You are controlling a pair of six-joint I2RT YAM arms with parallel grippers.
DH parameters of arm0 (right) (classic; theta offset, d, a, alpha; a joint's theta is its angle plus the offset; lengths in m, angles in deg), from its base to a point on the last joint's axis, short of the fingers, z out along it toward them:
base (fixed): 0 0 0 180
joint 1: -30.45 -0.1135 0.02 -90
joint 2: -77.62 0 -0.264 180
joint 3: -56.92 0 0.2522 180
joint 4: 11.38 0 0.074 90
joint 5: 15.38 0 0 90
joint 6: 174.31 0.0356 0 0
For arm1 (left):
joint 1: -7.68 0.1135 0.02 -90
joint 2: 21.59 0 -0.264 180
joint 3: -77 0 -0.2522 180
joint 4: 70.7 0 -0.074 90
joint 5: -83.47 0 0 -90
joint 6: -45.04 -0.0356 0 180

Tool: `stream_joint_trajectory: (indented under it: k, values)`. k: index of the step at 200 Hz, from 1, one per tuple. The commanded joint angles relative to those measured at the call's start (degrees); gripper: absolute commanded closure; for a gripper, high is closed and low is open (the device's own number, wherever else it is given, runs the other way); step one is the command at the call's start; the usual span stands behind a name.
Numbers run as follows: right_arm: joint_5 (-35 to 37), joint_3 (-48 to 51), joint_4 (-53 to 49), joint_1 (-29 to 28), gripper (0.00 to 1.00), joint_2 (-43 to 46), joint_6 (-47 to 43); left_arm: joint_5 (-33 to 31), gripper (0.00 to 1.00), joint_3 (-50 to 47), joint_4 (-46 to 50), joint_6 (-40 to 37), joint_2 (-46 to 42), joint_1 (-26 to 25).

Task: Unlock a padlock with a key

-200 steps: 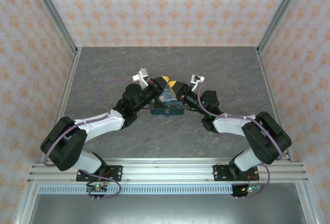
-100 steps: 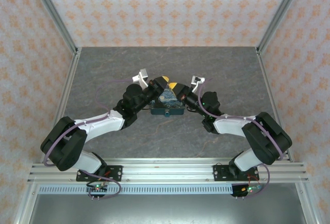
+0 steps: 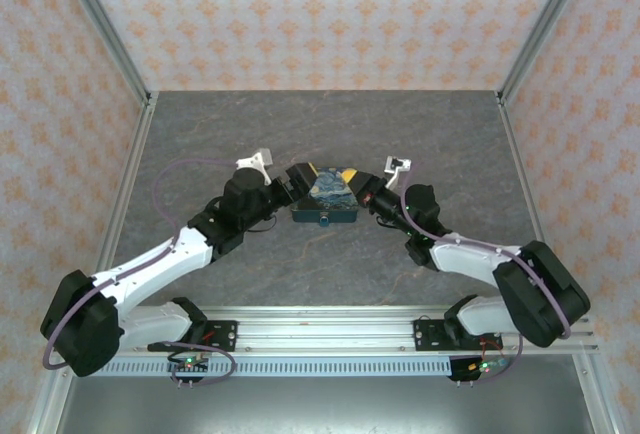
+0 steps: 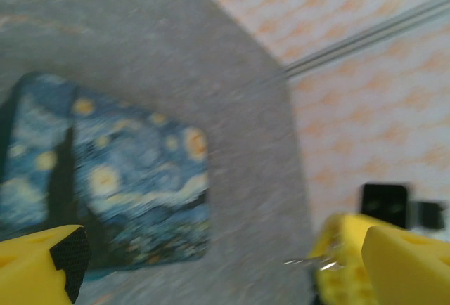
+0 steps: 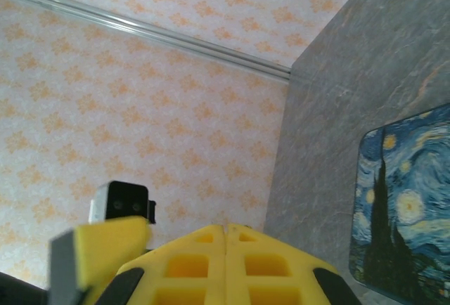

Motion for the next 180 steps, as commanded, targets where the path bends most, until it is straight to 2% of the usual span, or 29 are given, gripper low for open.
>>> stream_joint_trajectory:
  k: [1, 22, 61, 119, 180]
  values:
    - [-1.5, 1.1, -3.5, 1.2, 1.00, 2.3, -2.0, 1.8, 0.00, -2.0, 9.9, -7.8, -0.9, -0.4]
    - [-1.9, 1.7, -5.2, 2.2, 1.00, 2.6, -2.3, 2.1, 0.00, -5.6, 9.6, -10.7, -1.0, -1.5]
    - [-2.5, 1.8, -5.7, 3.2, 1.00, 0.3, -2.1, 2.0, 0.09, -10.1, 4.1, -12.4, 2.3, -4.6]
    - [-2.0, 0.8, -4.2, 3.4, 1.00, -5.4, -0.2, 1.3, 0.32, -9.2, -4.2, -15.9, 12.3, -7.8]
    - [-1.6, -1.3, -1.4, 3.5, 1.00, -10.0, 1.7, -2.8, 0.36, -9.2, -13.0, -18.9, 19.7, -8.4]
